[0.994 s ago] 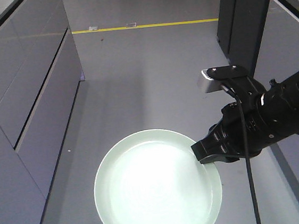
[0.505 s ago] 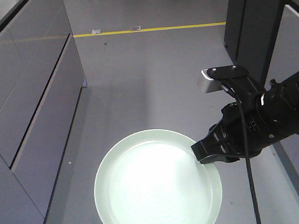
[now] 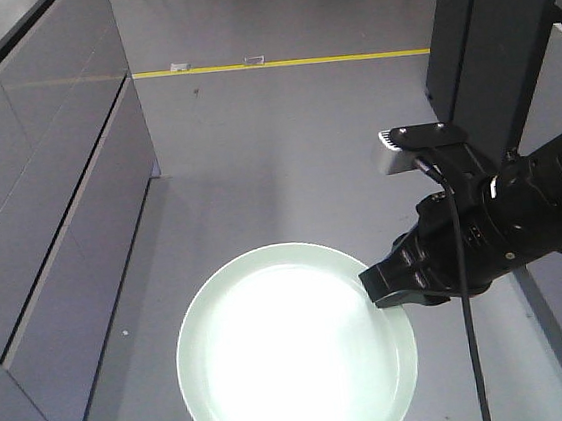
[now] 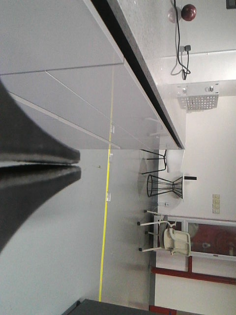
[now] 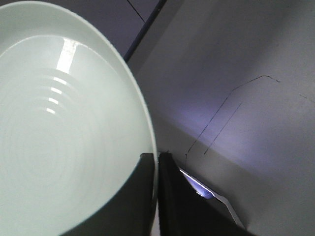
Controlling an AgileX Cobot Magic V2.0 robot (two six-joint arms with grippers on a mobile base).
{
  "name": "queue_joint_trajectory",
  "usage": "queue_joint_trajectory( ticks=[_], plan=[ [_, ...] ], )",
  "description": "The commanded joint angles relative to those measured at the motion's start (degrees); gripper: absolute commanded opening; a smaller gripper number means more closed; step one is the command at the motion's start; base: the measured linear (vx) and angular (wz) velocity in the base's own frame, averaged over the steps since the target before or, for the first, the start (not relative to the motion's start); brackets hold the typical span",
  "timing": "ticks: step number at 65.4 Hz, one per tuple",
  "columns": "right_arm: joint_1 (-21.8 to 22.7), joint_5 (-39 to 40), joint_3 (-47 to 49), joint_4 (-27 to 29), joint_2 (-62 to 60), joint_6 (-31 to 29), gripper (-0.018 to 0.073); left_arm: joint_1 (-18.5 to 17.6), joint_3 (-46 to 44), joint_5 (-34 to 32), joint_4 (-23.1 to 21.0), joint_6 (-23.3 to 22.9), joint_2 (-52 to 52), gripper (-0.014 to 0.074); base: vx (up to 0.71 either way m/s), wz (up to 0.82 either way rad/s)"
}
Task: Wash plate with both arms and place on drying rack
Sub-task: 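Drive the base along the aisle carrying the plate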
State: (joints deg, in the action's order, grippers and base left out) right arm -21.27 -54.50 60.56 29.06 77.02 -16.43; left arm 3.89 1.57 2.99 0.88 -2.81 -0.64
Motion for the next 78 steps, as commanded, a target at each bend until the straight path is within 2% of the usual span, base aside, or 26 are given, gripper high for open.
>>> queue_joint_trajectory(
  ticks=[1, 78],
  plan=[
    [0.0, 1.67, 1.53, 1.83, -1.77, -0.53, -0.0001, -0.05, -1.5, -4.26, -0.39, -0.19, -0.82, -0.0006, 0.2, -0.03],
    [0.0, 1.67, 1.53, 1.83, -1.77, -0.53, -0.0001, -0.05, -1.5, -4.26, -0.39, -0.19, -0.82, -0.0006, 0.2, -0.04]
  ],
)
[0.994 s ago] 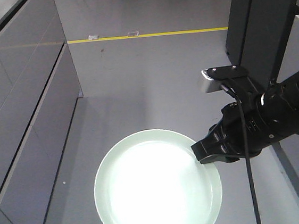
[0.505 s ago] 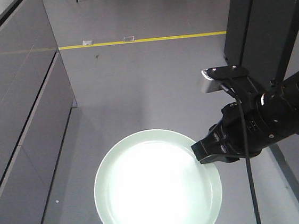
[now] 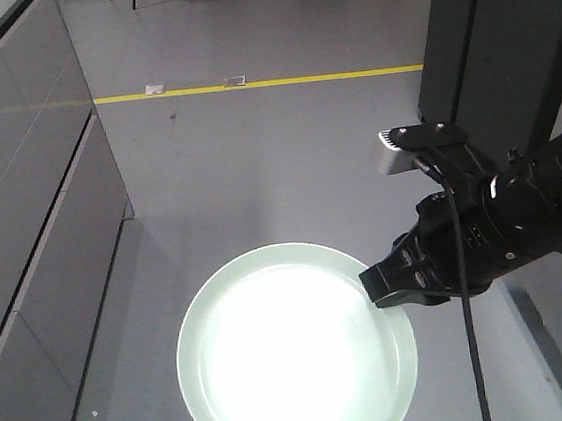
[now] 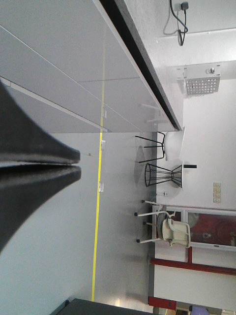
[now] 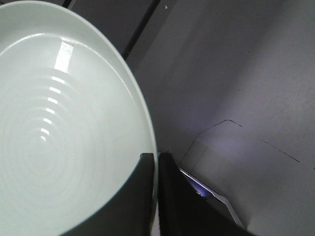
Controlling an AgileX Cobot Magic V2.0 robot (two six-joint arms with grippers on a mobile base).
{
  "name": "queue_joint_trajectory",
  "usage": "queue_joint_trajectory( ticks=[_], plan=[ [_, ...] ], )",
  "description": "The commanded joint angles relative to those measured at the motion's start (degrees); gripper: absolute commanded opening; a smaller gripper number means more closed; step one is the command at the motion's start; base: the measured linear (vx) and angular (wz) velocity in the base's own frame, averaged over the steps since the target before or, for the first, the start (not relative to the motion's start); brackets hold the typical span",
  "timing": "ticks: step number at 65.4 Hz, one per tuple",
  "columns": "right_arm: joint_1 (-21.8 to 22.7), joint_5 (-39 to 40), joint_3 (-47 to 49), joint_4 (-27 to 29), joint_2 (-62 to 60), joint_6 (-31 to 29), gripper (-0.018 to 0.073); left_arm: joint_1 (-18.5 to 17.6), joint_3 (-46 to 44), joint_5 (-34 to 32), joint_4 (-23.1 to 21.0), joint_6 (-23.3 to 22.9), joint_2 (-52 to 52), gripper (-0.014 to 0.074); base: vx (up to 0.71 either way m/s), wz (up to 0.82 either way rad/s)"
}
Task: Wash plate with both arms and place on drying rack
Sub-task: 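Drive the base along the aisle carrying the plate, then turn the base toward the counter with the sink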
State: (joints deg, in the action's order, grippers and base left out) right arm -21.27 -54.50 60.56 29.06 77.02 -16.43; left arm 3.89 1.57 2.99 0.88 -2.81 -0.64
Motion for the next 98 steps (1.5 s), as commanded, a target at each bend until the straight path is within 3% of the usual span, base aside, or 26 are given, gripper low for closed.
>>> queue_joint_trajectory(
  ticks=[1, 98],
  plan=[
    [0.0, 1.67, 1.53, 1.83, -1.77, -0.53, -0.0001, -0.05, -1.5, -4.26, -0.39, -0.19, -0.82, -0.0006, 0.19, -0.05],
    [0.0, 1.67, 1.53, 1.83, -1.77, -0.53, -0.0001, -0.05, -1.5, -4.26, -0.39, -0.19, -0.82, -0.0006, 0.17, -0.08]
  ],
)
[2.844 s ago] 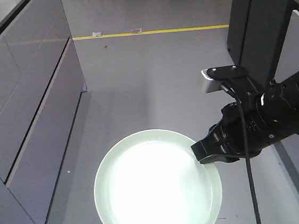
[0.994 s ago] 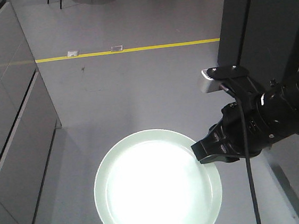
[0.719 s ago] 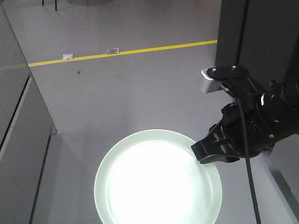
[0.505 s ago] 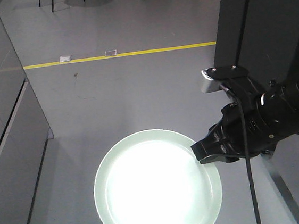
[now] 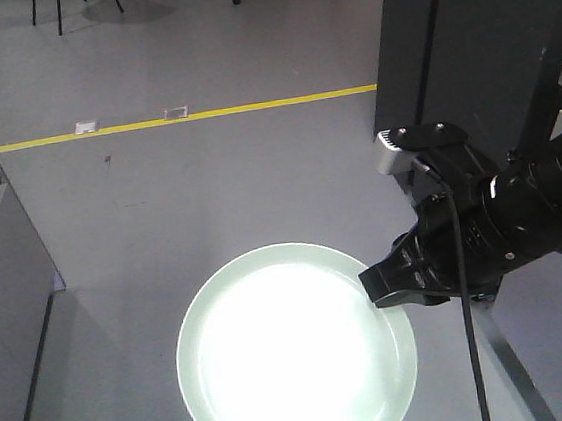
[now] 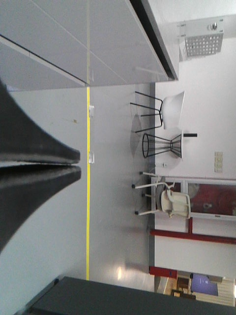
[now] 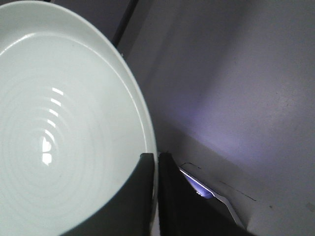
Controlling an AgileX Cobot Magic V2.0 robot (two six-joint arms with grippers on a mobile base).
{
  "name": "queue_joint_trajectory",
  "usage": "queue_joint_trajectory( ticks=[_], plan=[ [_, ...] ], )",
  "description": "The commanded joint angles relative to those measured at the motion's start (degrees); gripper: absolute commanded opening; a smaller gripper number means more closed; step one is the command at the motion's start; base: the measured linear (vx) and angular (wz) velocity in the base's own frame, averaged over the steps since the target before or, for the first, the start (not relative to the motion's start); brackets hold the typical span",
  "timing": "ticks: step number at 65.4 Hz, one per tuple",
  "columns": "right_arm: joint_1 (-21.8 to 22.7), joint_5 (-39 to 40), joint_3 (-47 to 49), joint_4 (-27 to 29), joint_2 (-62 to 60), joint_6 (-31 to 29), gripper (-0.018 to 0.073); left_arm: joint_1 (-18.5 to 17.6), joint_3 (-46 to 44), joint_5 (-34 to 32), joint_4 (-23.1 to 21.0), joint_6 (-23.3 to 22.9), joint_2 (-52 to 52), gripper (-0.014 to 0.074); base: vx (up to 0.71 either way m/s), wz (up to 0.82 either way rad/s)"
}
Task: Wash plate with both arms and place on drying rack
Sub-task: 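Turn the base toward the counter with the sink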
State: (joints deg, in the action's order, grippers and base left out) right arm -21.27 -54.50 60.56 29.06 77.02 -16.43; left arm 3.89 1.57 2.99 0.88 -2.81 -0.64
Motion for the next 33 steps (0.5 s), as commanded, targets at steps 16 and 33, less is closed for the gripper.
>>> queue_joint_trajectory(
  ticks=[16, 33],
  plan=[
    [0.0, 1.67, 1.53, 1.83, -1.77, -0.53, -0.0001, -0.05, -1.5, -4.26, -0.39, -0.19, -0.82, -0.0006, 0.11, -0.27],
    [0.0, 1.67, 1.53, 1.83, -1.77, -0.53, -0.0001, -0.05, -1.5, -4.26, -0.39, -0.19, -0.82, -0.0006, 0.09, -0.34]
  ],
)
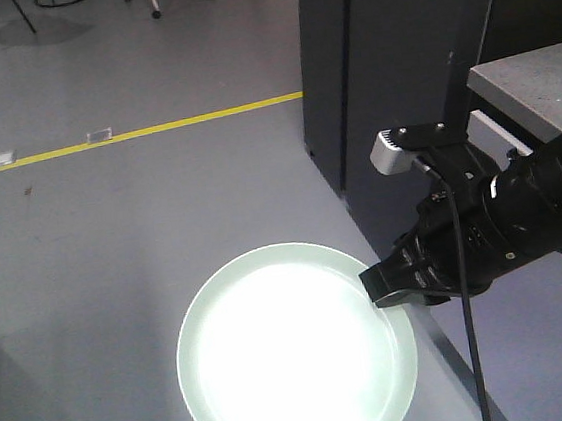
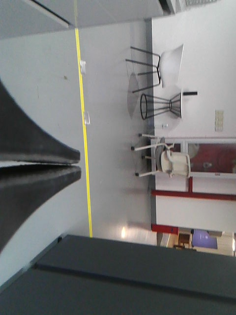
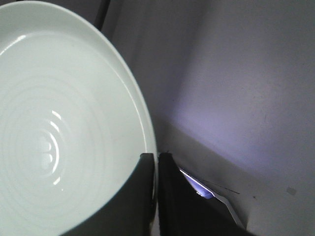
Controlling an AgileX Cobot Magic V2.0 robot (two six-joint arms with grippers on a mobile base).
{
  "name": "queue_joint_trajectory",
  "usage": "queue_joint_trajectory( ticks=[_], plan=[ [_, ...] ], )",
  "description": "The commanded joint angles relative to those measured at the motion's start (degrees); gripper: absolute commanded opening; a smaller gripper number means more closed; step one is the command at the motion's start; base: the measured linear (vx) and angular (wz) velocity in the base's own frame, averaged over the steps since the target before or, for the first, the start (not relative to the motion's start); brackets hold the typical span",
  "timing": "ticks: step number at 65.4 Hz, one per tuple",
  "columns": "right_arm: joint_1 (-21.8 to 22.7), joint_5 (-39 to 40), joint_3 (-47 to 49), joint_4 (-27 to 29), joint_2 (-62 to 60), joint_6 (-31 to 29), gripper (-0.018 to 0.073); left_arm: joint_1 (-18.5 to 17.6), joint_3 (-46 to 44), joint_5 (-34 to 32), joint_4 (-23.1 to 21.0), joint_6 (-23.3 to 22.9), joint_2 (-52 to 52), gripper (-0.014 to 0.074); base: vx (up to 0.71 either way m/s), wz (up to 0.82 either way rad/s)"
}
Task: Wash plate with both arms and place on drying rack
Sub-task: 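Turn the base toward the counter with the sink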
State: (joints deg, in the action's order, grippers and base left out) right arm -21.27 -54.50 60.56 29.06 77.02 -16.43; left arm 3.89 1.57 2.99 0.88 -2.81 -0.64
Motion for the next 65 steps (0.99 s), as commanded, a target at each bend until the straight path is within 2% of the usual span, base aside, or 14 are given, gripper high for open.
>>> queue_joint_trajectory(
  ticks=[1, 65],
  plan=[
    [0.0, 1.67, 1.53, 1.83, -1.77, -0.53, -0.0001, -0.05, -1.5, -4.26, -0.39, -0.19, -0.82, -0.0006, 0.09, -0.33],
    [0.0, 1.67, 1.53, 1.83, -1.77, -0.53, -0.0001, -0.05, -1.5, -4.26, -0.39, -0.19, -0.82, -0.0006, 0.07, -0.34]
  ],
)
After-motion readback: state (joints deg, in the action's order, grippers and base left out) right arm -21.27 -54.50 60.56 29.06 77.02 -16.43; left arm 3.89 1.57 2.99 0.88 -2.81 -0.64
